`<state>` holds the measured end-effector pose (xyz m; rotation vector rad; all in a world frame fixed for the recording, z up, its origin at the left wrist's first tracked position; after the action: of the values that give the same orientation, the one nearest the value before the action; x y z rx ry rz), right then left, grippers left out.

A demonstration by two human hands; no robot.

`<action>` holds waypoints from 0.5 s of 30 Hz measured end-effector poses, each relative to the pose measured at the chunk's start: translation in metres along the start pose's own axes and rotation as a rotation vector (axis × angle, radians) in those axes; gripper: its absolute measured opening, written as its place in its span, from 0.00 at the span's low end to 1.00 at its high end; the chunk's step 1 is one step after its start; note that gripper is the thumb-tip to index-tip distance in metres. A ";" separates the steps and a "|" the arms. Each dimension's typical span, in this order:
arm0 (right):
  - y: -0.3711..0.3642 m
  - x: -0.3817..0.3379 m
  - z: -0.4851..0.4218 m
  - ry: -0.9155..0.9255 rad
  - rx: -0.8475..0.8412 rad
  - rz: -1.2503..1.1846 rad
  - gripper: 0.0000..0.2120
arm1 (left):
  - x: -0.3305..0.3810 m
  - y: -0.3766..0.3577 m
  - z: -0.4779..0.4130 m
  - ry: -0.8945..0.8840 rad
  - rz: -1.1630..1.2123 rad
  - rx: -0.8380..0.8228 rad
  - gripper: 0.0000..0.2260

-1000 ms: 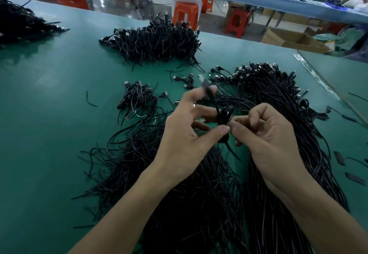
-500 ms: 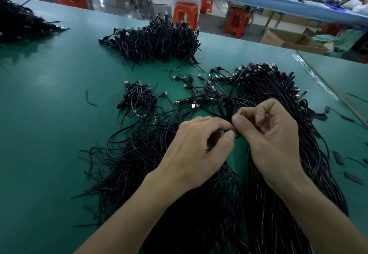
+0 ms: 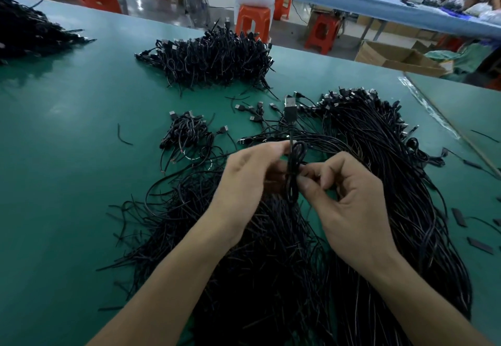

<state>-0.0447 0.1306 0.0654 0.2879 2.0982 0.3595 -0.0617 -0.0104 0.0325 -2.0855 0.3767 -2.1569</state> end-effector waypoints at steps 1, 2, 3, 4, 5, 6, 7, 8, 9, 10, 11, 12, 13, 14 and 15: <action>0.000 0.002 0.000 -0.018 -0.005 0.005 0.19 | 0.004 0.002 0.000 -0.047 -0.032 0.024 0.11; 0.000 0.004 0.000 -0.034 -0.008 0.010 0.20 | 0.007 0.002 0.000 -0.091 -0.057 0.027 0.10; 0.000 0.005 -0.001 -0.054 -0.011 0.007 0.20 | 0.007 0.002 0.001 -0.115 -0.071 0.016 0.12; 0.001 0.007 -0.001 -0.080 -0.011 -0.008 0.20 | 0.006 0.001 0.001 -0.131 -0.082 -0.005 0.14; 0.002 0.010 -0.002 -0.107 -0.005 -0.036 0.20 | 0.006 -0.002 0.001 -0.142 -0.079 -0.030 0.15; 0.004 0.012 -0.003 -0.131 0.002 -0.063 0.20 | 0.007 -0.004 0.001 -0.157 -0.081 -0.054 0.15; 0.005 0.015 -0.004 -0.151 0.006 -0.083 0.21 | 0.008 -0.007 0.002 -0.174 -0.092 -0.073 0.15; 0.006 0.017 -0.004 -0.168 0.005 -0.101 0.20 | 0.009 -0.009 0.002 -0.195 -0.112 -0.088 0.15; 0.008 0.020 -0.005 -0.188 0.001 -0.117 0.19 | 0.011 -0.011 0.003 -0.217 -0.136 -0.101 0.14; 0.009 0.023 -0.005 -0.213 -0.001 -0.140 0.17 | 0.012 -0.012 0.004 -0.237 -0.160 -0.108 0.13; 0.011 0.024 -0.006 -0.236 0.002 -0.174 0.17 | 0.013 -0.013 0.005 -0.257 -0.179 -0.107 0.13; 0.012 0.025 -0.007 -0.254 0.009 -0.214 0.18 | 0.013 -0.013 0.006 -0.260 -0.204 -0.096 0.14; 0.013 0.025 -0.008 -0.263 0.023 -0.233 0.19 | 0.012 -0.013 0.006 -0.248 -0.234 -0.083 0.14; 0.014 0.025 -0.008 -0.261 0.043 -0.227 0.20 | 0.012 -0.013 0.006 -0.231 -0.262 -0.071 0.13; 0.016 0.024 -0.009 -0.249 0.061 -0.210 0.20 | 0.011 -0.012 0.007 -0.224 -0.288 -0.064 0.11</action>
<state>-0.0632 0.1518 0.0570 0.1381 1.8749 0.1272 -0.0541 -0.0019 0.0463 -2.5208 0.1294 -2.0408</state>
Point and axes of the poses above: each hand's wrist, its own z-axis away from the middle knuckle, its own y-axis out of the back of the hand, x = y × z, the point moved 5 cm from there along -z, towards the middle knuckle, and after that the axes turned 4 degrees about y, right-handed, at the moved point
